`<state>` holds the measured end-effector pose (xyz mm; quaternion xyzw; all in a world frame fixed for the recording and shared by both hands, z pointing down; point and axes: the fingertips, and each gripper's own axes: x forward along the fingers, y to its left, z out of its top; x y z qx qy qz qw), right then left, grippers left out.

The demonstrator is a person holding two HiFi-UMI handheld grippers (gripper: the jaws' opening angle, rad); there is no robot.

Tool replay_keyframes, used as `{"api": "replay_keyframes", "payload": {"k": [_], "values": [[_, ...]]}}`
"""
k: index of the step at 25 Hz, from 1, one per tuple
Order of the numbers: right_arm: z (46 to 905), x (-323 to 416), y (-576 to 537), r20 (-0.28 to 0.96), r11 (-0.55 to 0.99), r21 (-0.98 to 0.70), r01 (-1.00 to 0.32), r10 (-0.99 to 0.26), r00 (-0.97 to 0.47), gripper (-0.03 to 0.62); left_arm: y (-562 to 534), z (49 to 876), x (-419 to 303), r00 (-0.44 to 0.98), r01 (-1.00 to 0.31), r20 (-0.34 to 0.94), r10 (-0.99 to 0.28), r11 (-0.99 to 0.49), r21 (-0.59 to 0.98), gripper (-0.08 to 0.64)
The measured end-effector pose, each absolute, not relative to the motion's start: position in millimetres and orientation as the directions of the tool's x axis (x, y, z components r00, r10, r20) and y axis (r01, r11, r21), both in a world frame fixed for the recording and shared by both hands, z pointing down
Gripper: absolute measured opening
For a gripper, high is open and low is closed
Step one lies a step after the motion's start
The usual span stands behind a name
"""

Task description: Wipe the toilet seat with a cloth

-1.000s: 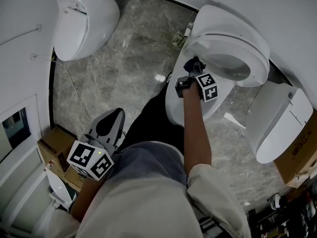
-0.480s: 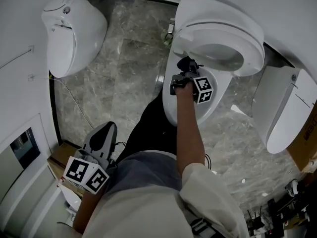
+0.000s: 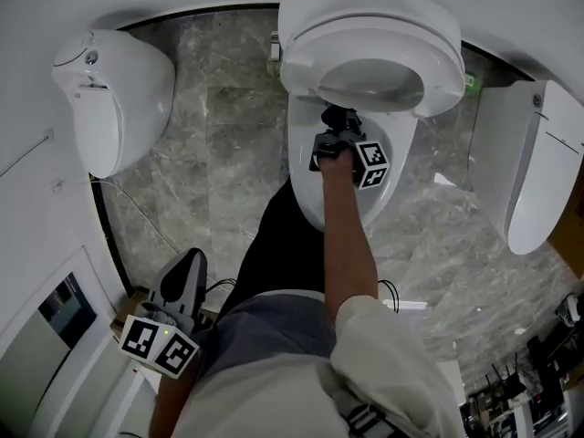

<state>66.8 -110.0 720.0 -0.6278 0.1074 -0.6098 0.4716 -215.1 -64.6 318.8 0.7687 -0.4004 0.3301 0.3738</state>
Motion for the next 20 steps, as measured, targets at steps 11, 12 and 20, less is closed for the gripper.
{"api": "replay_keyframes", "payload": {"k": [11, 12, 20], "values": [[716, 129, -78, 0.639, -0.49, -0.753, 0.439, -0.703, 0.311, 0.077, -61, 326, -189, 0.511, -0.831, 0.792, -0.335, -0.429, 0.355, 0.011], [714, 133, -77, 0.635, -0.493, -0.758, 0.427, -0.708, 0.31, 0.077, -62, 325, -184, 0.518, -0.827, 0.787, -0.335, -0.432, 0.361, 0.011], [694, 155, -69, 0.619, -0.515, -0.781, 0.354, -0.712, 0.331, 0.077, -56, 321, -168, 0.545, -0.808, 0.773, -0.325, -0.448, 0.382, 0.011]]}}
